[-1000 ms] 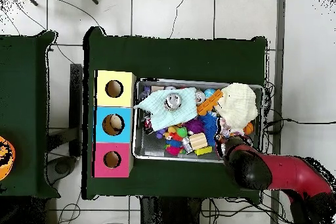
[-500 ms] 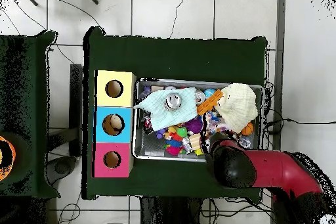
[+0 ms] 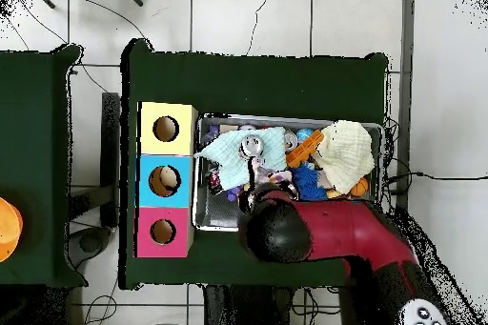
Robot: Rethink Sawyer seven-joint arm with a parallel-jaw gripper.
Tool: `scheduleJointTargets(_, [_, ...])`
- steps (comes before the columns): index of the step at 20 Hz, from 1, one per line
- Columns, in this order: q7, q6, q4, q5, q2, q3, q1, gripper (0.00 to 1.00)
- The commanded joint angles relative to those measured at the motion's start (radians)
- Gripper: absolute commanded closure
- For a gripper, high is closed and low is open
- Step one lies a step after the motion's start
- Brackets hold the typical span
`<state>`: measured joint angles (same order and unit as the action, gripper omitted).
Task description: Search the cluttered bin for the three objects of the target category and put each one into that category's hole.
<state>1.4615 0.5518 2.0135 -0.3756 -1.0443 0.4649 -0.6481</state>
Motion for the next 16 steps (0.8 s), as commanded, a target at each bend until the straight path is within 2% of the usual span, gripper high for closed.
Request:
scheduleJointTargets(1, [0.240, 0.019, -0.057, 0.031, 0.083, -0.070, 0.114, 1.00])
scheduleJointTargets(4, [0.272, -0.052, -0.083, 0.017, 0.134, -0.119, 0.172, 1.00])
scheduleJointTargets(7, [0.290, -0.041, -0.108, 0.033, 0.141, -0.150, 0.222, 1.00])
scheduleJointTargets(16, [0.260, -0.011, -0.140, 0.087, 0.134, -0.184, 0.262, 1.00])
